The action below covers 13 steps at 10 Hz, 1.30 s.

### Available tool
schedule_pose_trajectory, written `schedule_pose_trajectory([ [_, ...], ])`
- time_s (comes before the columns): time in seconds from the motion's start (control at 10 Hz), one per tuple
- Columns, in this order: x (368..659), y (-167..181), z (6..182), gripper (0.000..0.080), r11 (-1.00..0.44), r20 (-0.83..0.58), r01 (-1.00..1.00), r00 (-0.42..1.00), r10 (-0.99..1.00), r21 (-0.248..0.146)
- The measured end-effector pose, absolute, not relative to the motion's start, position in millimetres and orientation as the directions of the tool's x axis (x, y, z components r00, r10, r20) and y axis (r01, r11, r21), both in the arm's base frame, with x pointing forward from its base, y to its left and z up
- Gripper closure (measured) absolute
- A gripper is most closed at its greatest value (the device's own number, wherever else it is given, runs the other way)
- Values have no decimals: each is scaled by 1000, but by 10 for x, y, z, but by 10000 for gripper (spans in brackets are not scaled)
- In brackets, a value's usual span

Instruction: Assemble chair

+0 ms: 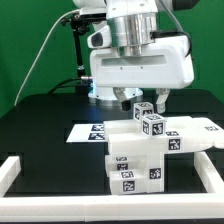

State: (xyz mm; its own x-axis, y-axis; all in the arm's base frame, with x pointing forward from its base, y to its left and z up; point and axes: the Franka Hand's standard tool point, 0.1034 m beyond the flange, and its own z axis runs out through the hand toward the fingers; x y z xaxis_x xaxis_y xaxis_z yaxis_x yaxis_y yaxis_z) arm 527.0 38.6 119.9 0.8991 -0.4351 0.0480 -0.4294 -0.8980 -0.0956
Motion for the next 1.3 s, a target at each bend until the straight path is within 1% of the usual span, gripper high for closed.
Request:
schedule_pose_trajectory([
  [0.1, 5253, 418, 1186, 159, -950, 56, -304, 950, -309, -75],
  [0.3, 5195, 406, 1138, 150, -994, 63, -96, 993, -99, -53],
  [0.4, 5185, 384, 1130, 150, -997, 63, -58, 996, -61, -50],
  [0.5, 5187, 389, 1132, 150, -997, 63, -60, 996, -64, -51],
  [0.6, 5187, 390, 1132, 232, -996, 62, -76, 995, -79, -52],
  [0.7, 5187, 390, 1132, 415, -996, 62, -76, 995, -80, -52],
  [0.8, 5187, 394, 1132, 518, -986, 58, -153, 986, -157, -58],
  [1.1, 5185, 405, 1129, 517, -926, 42, -370, 926, -374, -72],
  [1.3, 5185, 416, 1129, 517, -843, 26, -532, 844, -535, -86],
])
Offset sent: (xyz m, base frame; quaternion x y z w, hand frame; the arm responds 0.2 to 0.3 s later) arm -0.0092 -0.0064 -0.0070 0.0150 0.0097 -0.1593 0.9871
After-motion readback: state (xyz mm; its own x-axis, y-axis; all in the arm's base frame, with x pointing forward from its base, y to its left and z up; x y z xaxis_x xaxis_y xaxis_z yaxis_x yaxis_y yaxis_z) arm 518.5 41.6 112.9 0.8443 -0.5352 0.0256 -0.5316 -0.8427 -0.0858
